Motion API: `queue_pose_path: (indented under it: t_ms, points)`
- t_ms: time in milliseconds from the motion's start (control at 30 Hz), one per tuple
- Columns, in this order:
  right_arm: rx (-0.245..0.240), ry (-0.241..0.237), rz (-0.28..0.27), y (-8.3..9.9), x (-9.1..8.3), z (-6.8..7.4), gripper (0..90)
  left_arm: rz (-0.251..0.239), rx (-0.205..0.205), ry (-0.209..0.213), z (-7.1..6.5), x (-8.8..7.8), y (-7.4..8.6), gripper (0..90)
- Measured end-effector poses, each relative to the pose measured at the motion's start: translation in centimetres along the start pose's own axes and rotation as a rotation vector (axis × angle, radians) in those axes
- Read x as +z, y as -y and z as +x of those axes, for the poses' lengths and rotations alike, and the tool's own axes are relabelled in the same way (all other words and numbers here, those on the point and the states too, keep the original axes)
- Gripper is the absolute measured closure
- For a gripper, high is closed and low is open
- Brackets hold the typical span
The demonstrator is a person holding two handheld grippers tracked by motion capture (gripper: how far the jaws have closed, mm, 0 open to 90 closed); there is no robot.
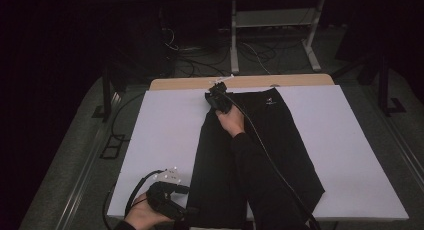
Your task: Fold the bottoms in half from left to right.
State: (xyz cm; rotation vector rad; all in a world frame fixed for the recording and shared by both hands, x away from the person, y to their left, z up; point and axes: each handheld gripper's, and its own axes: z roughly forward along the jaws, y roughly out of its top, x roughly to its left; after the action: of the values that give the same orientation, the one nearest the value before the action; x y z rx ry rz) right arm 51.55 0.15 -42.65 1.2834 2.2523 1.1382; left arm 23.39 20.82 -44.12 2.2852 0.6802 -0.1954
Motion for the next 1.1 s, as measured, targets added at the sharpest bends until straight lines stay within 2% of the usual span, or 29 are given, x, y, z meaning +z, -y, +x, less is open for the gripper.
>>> queue_pose_path:
  t_ms: [33, 233, 300, 333, 367, 433, 500, 533, 567, 633, 667, 767, 800, 833, 933, 967, 1000, 1033, 1100]
  points:
    - [0.004, -0.013, 0.0, 0.0, 0.0, 0.0, 86.2, 0.015, 0.004, 0.005, 0.1, 0.1, 0.0, 18.1]
    - [-0.007, -0.017, -0.001, 0.0, -0.1, -0.2, 86.2, -0.006, -0.002, 0.015, 0.5, 0.0, 0.3, 34.1]
    - [0.004, -0.021, -0.007, 0.0, -0.3, -0.3, 86.2, -0.001, 0.024, 0.021, 0.7, 0.0, 0.2, 39.3]
    - [0.004, -0.021, -0.007, 0.0, -0.3, -0.3, 86.2, -0.001, 0.024, 0.021, 0.7, 0.0, 0.2, 42.1]
    - [0.004, -0.022, -0.009, 0.0, -0.3, -0.4, 86.2, 0.001, 0.039, 0.01, 0.7, 0.1, 0.1, 42.1]
    - [0.01, -0.02, -0.012, 0.1, -0.4, -0.6, 86.2, -0.002, 0.057, -0.015, 0.6, 0.2, 0.1, 51.3]
    - [0.009, -0.019, -0.011, 0.2, -0.4, -0.6, 86.2, -0.003, 0.065, -0.021, 0.5, 0.3, 0.1, 57.5]
    - [0.018, -0.019, -0.012, 0.3, -0.3, -0.7, 86.2, 0.0, 0.084, -0.039, 0.5, 0.4, 0.1, 61.7]
    - [0.018, -0.019, -0.012, 0.3, -0.3, -0.7, 86.2, 0.0, 0.084, -0.039, 0.5, 0.4, 0.1, 63.3]
    - [0.022, -0.022, -0.013, 0.4, -0.3, -0.7, 86.2, 0.006, 0.111, -0.059, 0.4, 0.4, 0.0, 66.2]
    - [0.024, -0.023, -0.014, 0.5, -0.2, -0.7, 86.2, 0.005, 0.126, -0.07, 0.4, 0.5, -0.1, 71.8]
    - [0.024, -0.023, -0.014, 0.5, -0.2, -0.7, 86.2, 0.012, 0.139, -0.092, 0.3, 0.6, -0.1, 79.9]
    - [0.024, -0.022, -0.014, 0.5, -0.2, -0.6, 86.2, 0.013, 0.137, -0.101, 0.4, 0.6, -0.2, 79.9]
    - [0.025, -0.022, -0.015, 0.5, -0.2, -0.7, 86.2, 0.012, 0.127, -0.102, 0.5, 0.5, -0.2, 84.3]
    - [0.025, -0.021, -0.015, 0.4, -0.3, -0.7, 86.2, 0.006, 0.082, -0.083, 0.9, 0.5, -0.2, 88.0]
    - [0.025, -0.021, -0.015, 0.4, -0.3, -0.7, 86.2, 0.006, 0.082, -0.083, 0.9, 0.5, -0.2, 88.4]
    - [0.024, -0.02, -0.015, 0.4, -0.3, -0.7, 86.2, -0.002, 0.033, -0.054, 1.4, 0.5, -0.2, 88.9]
    - [0.023, -0.02, -0.016, 0.4, -0.4, -0.8, 86.2, -0.002, 0.033, -0.054, 1.4, 0.5, -0.2, 89.1]
    - [0.023, -0.021, -0.017, 0.4, -0.4, -0.8, 86.2, -0.003, -0.005, -0.032, 1.8, 0.4, -0.2, 89.3]
